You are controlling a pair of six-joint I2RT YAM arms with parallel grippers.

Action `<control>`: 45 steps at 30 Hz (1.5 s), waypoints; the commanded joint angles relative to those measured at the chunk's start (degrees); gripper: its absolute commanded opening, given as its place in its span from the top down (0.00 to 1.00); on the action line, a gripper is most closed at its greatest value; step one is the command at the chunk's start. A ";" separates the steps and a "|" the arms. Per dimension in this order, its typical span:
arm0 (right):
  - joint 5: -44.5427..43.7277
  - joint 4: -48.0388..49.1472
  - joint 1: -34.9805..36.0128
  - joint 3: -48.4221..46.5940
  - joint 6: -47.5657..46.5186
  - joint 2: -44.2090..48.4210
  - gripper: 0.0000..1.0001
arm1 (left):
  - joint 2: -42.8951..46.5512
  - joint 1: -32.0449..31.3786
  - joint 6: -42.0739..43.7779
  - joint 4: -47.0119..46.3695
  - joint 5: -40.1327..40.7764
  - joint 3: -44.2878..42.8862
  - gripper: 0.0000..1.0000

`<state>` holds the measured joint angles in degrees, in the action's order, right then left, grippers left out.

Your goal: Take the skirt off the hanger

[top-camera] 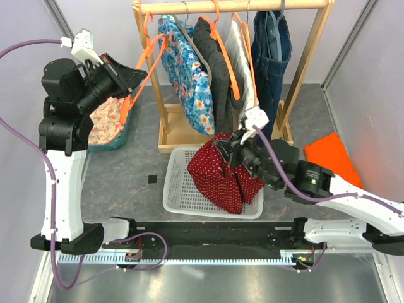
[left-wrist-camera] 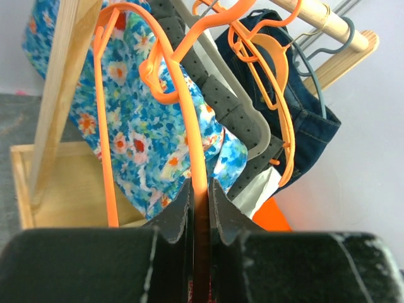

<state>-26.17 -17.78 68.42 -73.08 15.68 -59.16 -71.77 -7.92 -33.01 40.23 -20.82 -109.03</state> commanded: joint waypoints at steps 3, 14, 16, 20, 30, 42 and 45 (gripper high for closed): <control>-9.84 -1.64 0.13 2.32 2.16 -6.66 1.00 | 0.14 1.42 -7.50 -7.44 -6.51 1.10 0.98; -12.59 -6.66 0.04 -1.80 3.92 -24.78 1.00 | -3.90 1.42 -11.90 -13.24 0.51 -1.01 0.98; -11.98 -5.87 -0.13 -1.54 4.44 -25.74 1.00 | -4.26 1.42 -11.72 -13.94 2.96 -0.31 0.98; -10.04 -4.63 -0.74 -0.40 5.06 -26.36 1.00 | -4.96 1.42 -11.19 -15.35 4.64 0.49 0.98; -6.87 -3.23 -1.71 1.71 7.96 -30.23 1.00 | -6.98 1.42 -10.40 -17.55 6.05 -1.09 0.98; -9.42 3.19 -1.63 10.76 12.62 -25.66 1.00 | -9.88 0.81 -8.21 -17.90 7.02 1.80 0.98; -10.39 2.84 -1.71 12.61 13.67 -23.64 1.00 | -9.27 -0.16 -7.77 -17.82 6.93 2.24 0.98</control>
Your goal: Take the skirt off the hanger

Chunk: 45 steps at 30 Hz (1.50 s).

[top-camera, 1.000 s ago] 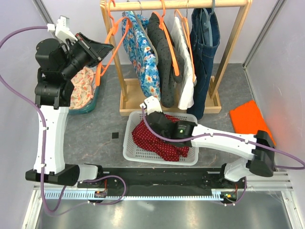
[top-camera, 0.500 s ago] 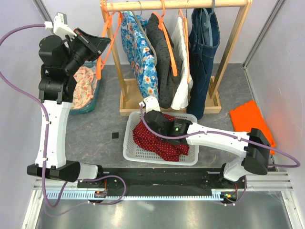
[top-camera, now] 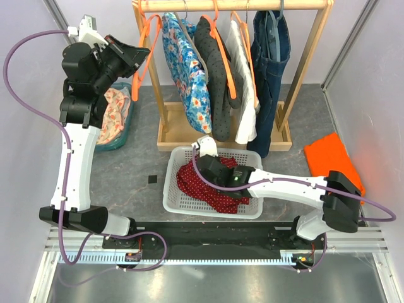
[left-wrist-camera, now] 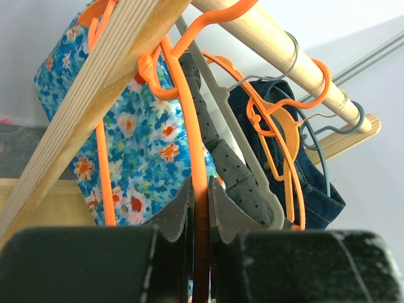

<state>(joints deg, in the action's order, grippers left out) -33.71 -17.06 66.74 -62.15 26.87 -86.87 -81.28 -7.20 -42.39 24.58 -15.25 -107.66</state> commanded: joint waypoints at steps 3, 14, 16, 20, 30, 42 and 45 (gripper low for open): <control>-2.94 1.59 -0.03 3.00 4.15 4.43 1.00 | 1.20 -1.94 2.48 -1.73 1.45 2.01 0.98; -1.27 2.12 0.14 3.09 7.05 4.87 1.00 | 0.33 -3.96 5.47 -0.06 6.01 0.88 0.98; -0.92 2.38 0.06 3.26 7.05 5.13 1.00 | -1.42 -3.96 5.74 -0.41 6.89 -0.35 0.98; 0.14 3.08 0.06 3.09 6.70 5.66 1.00 | -4.59 -3.87 6.79 -0.67 9.44 -4.39 0.98; -0.30 2.82 0.14 3.27 6.18 6.71 1.00 | -1.17 -3.87 6.44 -0.50 6.90 0.42 0.98; -1.19 -6.05 0.32 5.01 8.90 9.08 0.49 | 6.04 -3.87 10.13 2.93 6.63 2.02 0.23; 0.66 -7.89 0.32 6.16 10.48 13.03 0.25 | 6.31 -3.87 12.32 3.28 8.21 -2.10 0.22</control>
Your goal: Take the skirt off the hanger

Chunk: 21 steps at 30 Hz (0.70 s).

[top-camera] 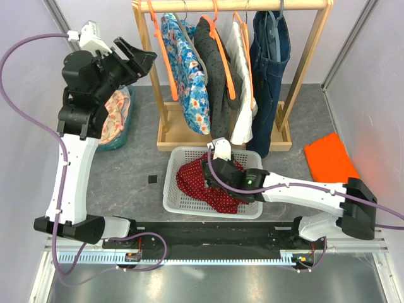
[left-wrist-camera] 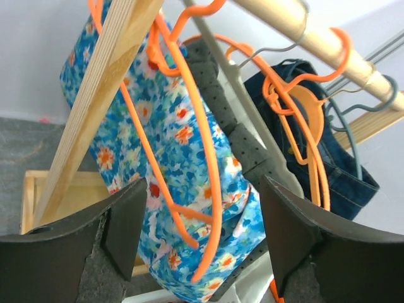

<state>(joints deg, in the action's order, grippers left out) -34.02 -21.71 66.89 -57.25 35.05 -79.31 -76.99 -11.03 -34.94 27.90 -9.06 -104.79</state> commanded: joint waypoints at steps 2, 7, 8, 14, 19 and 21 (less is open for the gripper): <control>1.85 -4.73 0.17 1.44 3.70 6.62 0.16 | 1.76 -0.05 6.02 0.05 2.64 -7.43 0.22; 2.13 -20.80 0.43 -7.41 6.78 3.82 0.15 | -0.87 -0.14 8.57 -2.23 -0.85 -16.31 0.26; 1.25 -22.65 1.13 -9.17 6.96 3.81 0.15 | -1.14 -0.22 8.66 -2.58 -1.65 -17.28 0.28; -0.61 -25.56 1.49 -20.85 4.50 6.45 0.16 | -3.51 -3.64 9.27 -4.17 -3.60 -18.69 0.33; 4.31 -21.72 1.92 -24.75 1.44 6.88 0.17 | -5.62 -8.65 12.96 -4.08 -0.79 -19.83 0.33; 2.31 -14.37 2.10 -20.37 -0.32 9.51 0.17 | -6.85 -9.36 13.23 -4.34 -0.61 -20.97 0.33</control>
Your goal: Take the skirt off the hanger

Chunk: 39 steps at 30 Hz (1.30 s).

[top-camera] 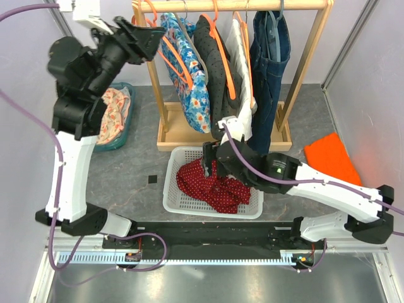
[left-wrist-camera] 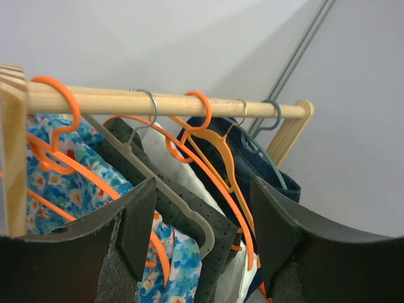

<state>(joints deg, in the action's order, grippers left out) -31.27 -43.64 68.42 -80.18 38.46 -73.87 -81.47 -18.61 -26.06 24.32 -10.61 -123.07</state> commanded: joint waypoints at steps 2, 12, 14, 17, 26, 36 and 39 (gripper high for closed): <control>-3.96 11.36 0.22 7.73 -5.92 4.96 0.20 | -3.16 -2.83 4.62 -1.02 1.38 -3.23 0.33; -4.42 31.23 -0.66 29.98 -5.25 4.08 0.83 | -7.47 -7.31 8.13 -2.25 3.58 -6.56 0.33; -2.32 31.86 -0.48 33.49 -3.66 4.95 0.84 | -8.87 -8.89 9.09 -2.43 4.10 -8.23 0.33; 0.32 31.69 0.65 37.36 0.20 6.36 0.84 | -10.45 -10.74 9.63 -2.78 5.16 -8.86 0.33; 1.04 28.61 4.17 41.86 7.51 8.38 0.82 | -13.27 -15.49 13.31 -2.26 9.46 -4.91 0.33; -0.20 26.50 4.44 38.88 4.52 11.73 0.04 | -11.69 -17.60 18.42 -1.90 25.45 -0.42 0.26; -0.90 26.15 4.44 38.44 4.17 12.34 0.04 | -11.08 -17.69 18.77 -1.82 27.13 1.42 0.24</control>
<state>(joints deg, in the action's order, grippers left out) -30.06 -16.69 72.64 -39.07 43.46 -63.13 -94.98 -35.88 -10.98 23.83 9.87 -123.35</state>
